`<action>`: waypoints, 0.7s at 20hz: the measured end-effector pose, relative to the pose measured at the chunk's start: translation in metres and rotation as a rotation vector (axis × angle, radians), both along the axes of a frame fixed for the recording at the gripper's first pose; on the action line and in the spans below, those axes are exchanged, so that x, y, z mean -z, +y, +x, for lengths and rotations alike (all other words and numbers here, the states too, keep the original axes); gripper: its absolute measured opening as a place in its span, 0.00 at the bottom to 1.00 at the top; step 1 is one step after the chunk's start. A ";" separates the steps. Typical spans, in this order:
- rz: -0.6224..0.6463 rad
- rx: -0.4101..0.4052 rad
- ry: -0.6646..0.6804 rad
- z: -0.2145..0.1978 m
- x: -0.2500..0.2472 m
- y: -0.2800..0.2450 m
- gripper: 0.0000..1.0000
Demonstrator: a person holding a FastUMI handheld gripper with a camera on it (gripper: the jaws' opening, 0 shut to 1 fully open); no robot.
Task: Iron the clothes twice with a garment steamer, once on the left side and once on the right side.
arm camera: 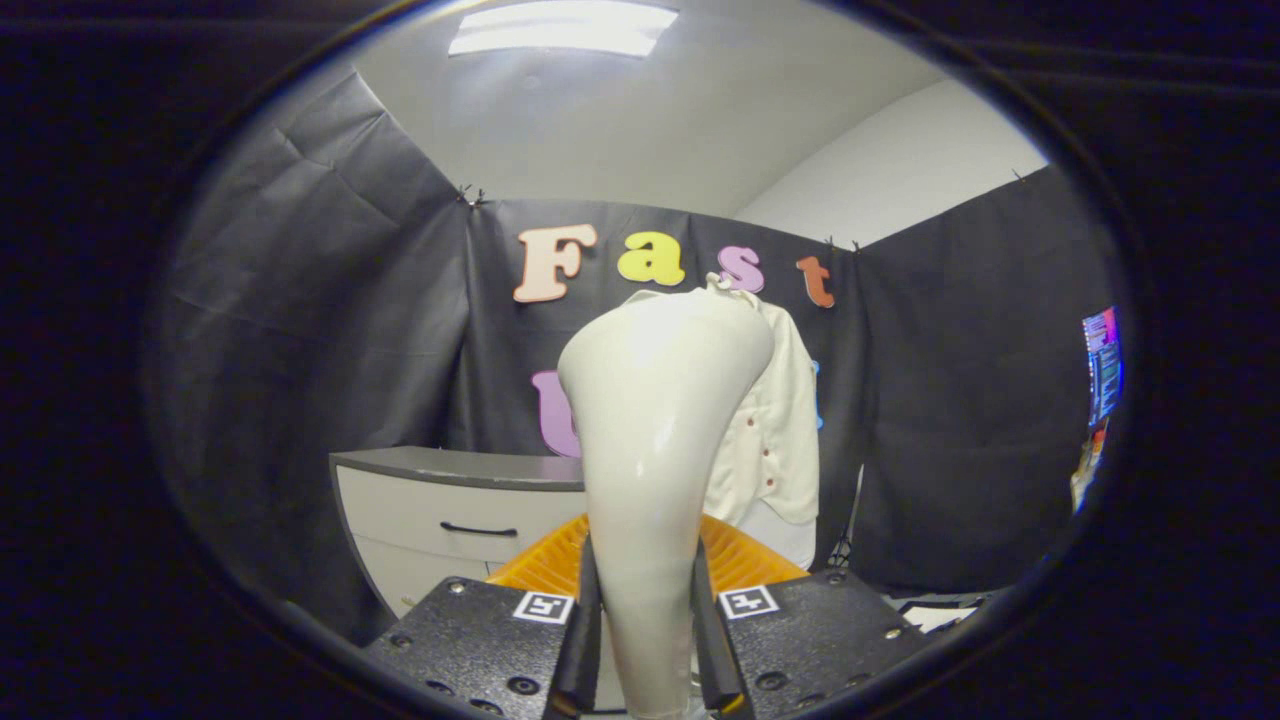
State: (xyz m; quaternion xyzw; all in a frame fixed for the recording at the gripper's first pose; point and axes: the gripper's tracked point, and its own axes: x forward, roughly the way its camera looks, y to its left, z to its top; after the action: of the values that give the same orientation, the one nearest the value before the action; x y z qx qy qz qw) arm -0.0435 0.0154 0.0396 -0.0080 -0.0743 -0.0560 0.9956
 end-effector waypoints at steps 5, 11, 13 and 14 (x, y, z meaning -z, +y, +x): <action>-0.005 0.002 0.035 0.001 0.019 0.014 0.39; -0.015 -0.001 0.069 0.011 0.032 0.028 0.39; -0.026 -0.002 0.081 0.015 0.035 0.031 0.39; -0.029 0.006 0.085 0.017 0.037 0.030 0.39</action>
State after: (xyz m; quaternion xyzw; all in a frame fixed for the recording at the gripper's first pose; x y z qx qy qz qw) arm -0.0266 0.0452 0.0024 -0.0248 -0.0326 -0.0575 0.9975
